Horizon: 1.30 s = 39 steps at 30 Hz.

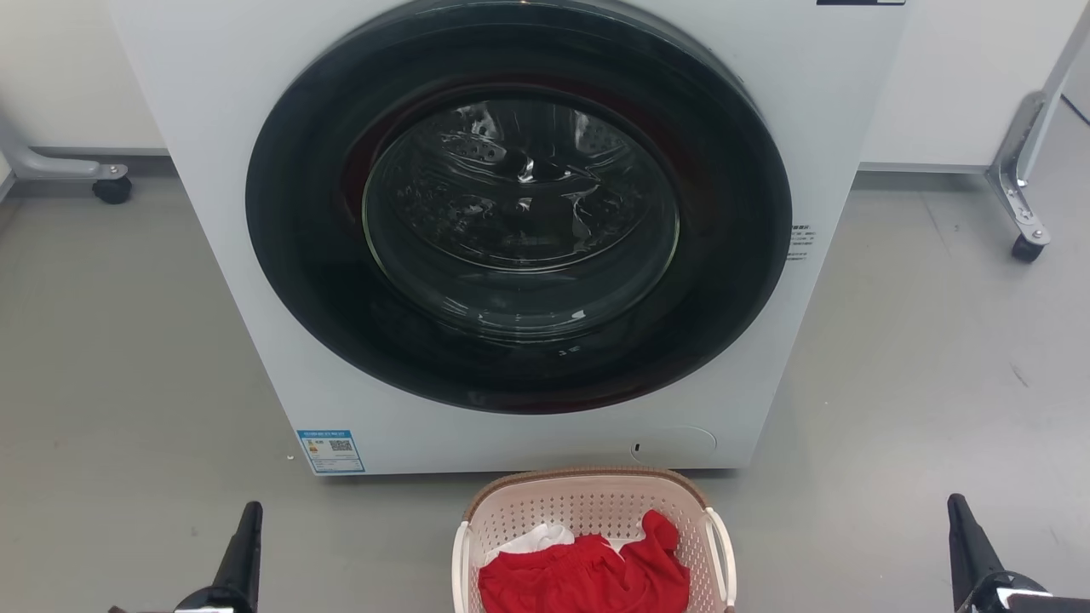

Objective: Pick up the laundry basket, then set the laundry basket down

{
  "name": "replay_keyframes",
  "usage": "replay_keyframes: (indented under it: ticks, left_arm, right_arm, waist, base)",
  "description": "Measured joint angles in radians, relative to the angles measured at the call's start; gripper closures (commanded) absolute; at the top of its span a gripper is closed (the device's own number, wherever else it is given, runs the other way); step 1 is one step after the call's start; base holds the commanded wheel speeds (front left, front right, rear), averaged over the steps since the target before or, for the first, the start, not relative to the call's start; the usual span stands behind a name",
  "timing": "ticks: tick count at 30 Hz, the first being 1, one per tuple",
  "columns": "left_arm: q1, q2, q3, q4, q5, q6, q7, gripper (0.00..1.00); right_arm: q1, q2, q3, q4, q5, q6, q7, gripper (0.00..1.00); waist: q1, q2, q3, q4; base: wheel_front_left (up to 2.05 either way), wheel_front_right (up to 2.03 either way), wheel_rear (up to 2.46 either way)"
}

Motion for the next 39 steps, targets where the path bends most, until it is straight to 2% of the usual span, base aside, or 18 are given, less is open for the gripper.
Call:
replay_keyframes:
  ticks: [1, 6, 25, 32, 39]
  left_arm:
    - [0.000, 0.000, 0.000, 0.000, 0.000, 0.000, 0.000, 0.00]
    - [0.033, -0.010, -0.006, 0.034, 0.000, 0.001, -0.001, 0.00]
    - [0.024, -0.009, -0.058, 0.027, 0.012, 0.001, -0.067, 0.00]
    - [0.015, 0.004, -0.090, 0.023, 0.084, 0.001, -0.099, 0.00]
    - [-0.001, 0.023, -0.121, 0.020, 0.203, 0.013, -0.125, 0.00]
  right_arm:
    - [0.000, 0.000, 0.000, 0.000, 0.000, 0.000, 0.000, 0.00]
    - [0.033, 0.015, 0.003, 0.034, -0.001, -0.002, -0.001, 0.00]
    - [0.033, 0.012, 0.007, 0.011, -0.042, -0.002, -0.050, 0.00]
    - [0.033, -0.003, 0.027, 0.004, -0.110, -0.002, -0.082, 0.00]
    - [0.033, -0.037, 0.067, -0.003, -0.237, -0.007, -0.116, 0.00]
  waist:
    - [0.0000, 0.0000, 0.000, 0.000]
    - [0.0000, 0.0000, 0.000, 0.000]
    - [0.0000, 0.0000, -0.001, 0.000]
    - [0.0000, 0.0000, -0.002, 0.001]
    - [0.0000, 0.0000, -0.002, 0.001]
  base:
    - [0.00, 0.00, 0.00]
    - [0.00, 0.00, 0.00]
    - [0.00, 0.00, 0.00]
    - [0.00, 0.00, 0.00]
    - [0.00, 0.00, 0.00]
